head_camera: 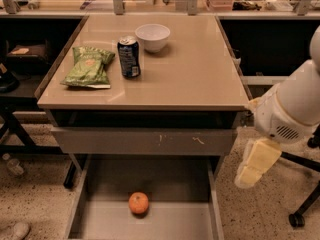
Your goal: Pick orange from middle drawer and place on counter
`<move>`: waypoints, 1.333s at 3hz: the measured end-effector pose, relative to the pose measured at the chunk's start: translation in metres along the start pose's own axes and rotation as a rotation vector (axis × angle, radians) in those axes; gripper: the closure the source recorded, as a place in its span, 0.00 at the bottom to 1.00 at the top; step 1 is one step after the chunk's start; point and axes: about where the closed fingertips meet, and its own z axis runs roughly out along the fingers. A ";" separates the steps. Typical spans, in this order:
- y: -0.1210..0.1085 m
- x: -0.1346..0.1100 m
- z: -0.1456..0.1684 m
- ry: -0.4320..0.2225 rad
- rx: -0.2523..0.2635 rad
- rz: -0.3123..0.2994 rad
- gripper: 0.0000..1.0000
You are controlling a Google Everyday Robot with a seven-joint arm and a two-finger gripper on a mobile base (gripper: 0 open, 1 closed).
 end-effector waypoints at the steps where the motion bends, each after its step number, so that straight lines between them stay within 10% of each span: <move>1: 0.022 0.000 0.049 -0.009 -0.086 0.050 0.00; 4: 0.061 -0.021 0.117 -0.115 -0.122 0.042 0.00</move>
Offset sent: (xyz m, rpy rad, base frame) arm -0.0100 0.0183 -0.0439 0.0394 0.0777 -0.0173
